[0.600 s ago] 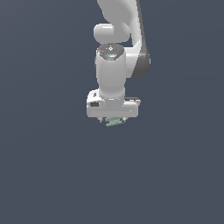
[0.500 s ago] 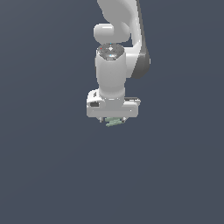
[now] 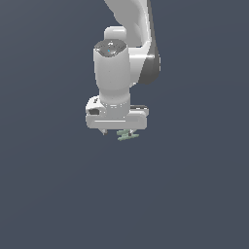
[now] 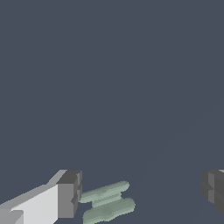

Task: Pick up the object and move it to a goal position.

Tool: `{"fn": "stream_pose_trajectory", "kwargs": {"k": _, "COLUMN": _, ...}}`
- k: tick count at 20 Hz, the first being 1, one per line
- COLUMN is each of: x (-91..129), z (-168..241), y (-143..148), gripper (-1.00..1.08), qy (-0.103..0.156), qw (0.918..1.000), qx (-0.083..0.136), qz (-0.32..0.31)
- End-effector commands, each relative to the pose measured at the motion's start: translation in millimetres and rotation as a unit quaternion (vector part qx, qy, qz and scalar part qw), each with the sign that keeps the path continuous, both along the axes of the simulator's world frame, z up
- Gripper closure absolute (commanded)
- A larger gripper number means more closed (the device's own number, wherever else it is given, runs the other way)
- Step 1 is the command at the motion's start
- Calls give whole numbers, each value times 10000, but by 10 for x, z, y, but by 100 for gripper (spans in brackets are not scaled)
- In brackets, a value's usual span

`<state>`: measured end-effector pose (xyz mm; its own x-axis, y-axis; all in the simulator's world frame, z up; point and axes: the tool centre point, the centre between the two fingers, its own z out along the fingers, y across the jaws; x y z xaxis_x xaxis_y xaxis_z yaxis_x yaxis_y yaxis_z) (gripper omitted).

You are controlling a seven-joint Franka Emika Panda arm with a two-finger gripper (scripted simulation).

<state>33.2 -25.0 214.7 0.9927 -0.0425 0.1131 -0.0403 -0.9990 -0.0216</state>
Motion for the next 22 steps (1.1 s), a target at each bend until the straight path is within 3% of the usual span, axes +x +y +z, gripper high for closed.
{"fn": "stream_pose_trajectory", "kwargs": {"k": 1, "x": 0, "z": -2, "y": 8, "gripper": -92, "qy": 2, "qw": 10000, "qx": 1, "qz": 12}}
{"fn": "stream_pose_trajectory", "kwargs": {"k": 12, "x": -47, "z": -86, "y": 42, "gripper": -92, "qy": 35, "qw": 9995, "qx": 44, "qz": -295}}
{"fn": "stream_pose_trajectory", "kwargs": {"k": 22, "x": -196, "z": -326, "y": 137, "gripper": -92, "qy": 140, "qw": 9928, "qx": 151, "qz": -1183}}
